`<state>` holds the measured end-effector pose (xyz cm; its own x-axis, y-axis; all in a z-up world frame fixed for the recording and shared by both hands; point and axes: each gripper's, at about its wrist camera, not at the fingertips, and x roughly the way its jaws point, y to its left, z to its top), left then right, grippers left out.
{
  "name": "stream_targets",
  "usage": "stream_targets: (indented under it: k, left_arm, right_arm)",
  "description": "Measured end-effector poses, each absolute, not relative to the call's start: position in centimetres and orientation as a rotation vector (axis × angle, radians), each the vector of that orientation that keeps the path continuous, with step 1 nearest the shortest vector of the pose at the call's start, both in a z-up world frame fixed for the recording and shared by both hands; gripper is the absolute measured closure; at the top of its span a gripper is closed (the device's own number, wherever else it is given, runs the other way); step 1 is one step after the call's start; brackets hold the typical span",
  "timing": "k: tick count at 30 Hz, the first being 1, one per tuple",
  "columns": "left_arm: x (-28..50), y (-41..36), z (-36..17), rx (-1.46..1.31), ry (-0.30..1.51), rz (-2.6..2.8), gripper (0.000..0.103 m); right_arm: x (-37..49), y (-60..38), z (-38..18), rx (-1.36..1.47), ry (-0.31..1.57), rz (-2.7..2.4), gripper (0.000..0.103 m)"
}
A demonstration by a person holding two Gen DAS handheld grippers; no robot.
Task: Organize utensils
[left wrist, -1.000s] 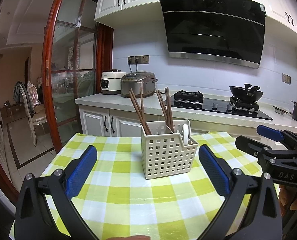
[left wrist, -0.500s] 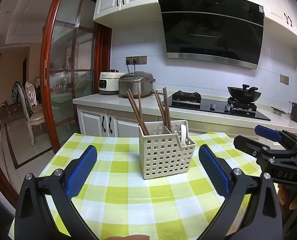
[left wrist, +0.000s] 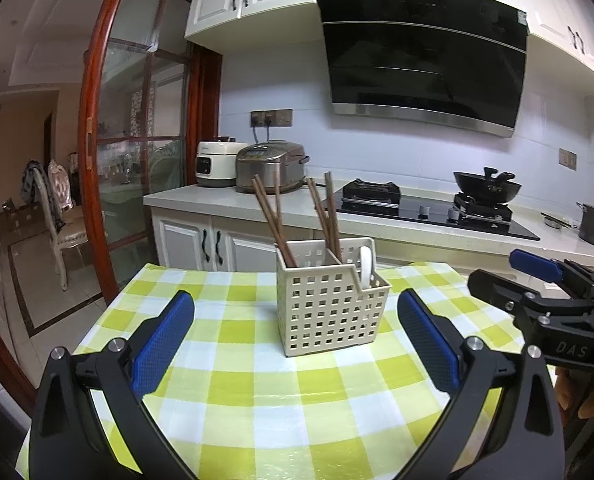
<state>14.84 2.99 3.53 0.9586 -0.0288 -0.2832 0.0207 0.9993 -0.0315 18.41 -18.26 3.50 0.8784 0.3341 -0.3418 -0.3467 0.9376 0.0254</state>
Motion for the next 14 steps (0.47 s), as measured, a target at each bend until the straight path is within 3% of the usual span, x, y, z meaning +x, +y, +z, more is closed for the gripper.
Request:
stream_targets:
  k: [14]
  left_arm:
    - [15.12,3.05,3.29,-0.021,0.311,-0.039,0.005]
  right_arm:
    - [18.43,-18.14,3.54,-0.038,0.351,0.357,0.019]
